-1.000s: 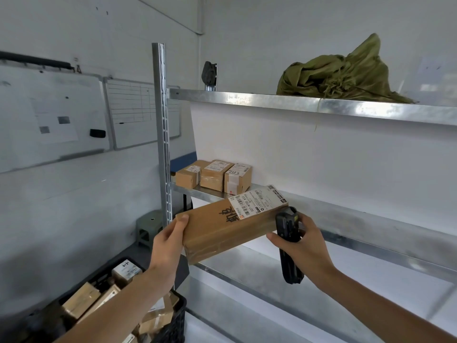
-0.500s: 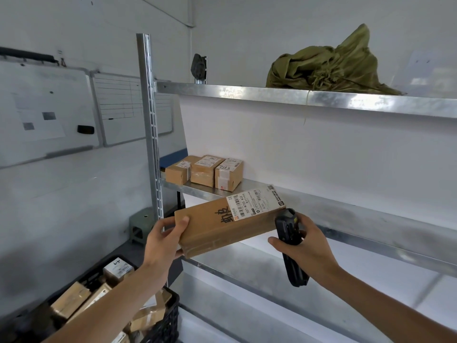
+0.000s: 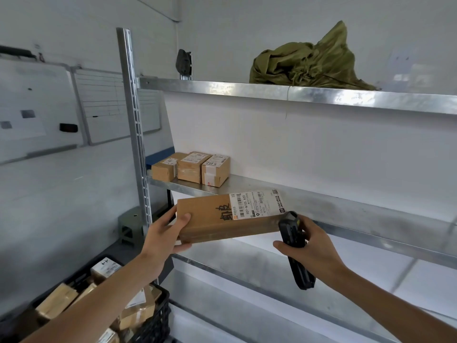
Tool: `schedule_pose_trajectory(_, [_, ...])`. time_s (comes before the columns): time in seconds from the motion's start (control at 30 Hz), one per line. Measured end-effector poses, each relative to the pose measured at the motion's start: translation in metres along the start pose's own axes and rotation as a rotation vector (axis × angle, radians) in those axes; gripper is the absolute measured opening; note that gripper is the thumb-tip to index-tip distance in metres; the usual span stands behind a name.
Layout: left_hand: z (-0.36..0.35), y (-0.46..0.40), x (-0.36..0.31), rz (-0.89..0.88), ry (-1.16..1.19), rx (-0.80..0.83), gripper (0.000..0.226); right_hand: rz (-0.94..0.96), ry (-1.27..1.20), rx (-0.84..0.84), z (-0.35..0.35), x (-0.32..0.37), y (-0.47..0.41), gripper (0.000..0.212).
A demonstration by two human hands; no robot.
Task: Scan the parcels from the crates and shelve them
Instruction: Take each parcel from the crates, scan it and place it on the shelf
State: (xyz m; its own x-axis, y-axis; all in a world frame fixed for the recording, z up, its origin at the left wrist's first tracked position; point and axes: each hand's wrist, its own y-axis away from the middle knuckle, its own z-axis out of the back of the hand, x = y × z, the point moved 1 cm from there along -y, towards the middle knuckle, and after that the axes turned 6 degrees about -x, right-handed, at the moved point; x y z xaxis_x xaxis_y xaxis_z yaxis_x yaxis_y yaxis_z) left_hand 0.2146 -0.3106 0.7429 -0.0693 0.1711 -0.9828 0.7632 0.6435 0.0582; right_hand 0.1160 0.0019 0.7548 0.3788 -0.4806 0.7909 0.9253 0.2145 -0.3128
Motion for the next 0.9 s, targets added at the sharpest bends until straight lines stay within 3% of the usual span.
schedule_pose_trajectory(0.23, [-0.014,0.003,-0.015,-0.082,-0.051,-0.009,0.059,0.063,0.134,0.009,0.029,0.01,0.005,0.074])
schedule_pose_trajectory(0.47, [-0.012,0.006,-0.032,-0.24,-0.251,0.007,0.058,0.208,0.644,0.133,0.056,0.046,-0.004,0.089])
schedule_pose_trajectory(0.9, [0.001,0.008,-0.033,-0.238,-0.281,0.056,0.06,0.29,1.065,0.246,0.069,0.071,-0.01,0.084])
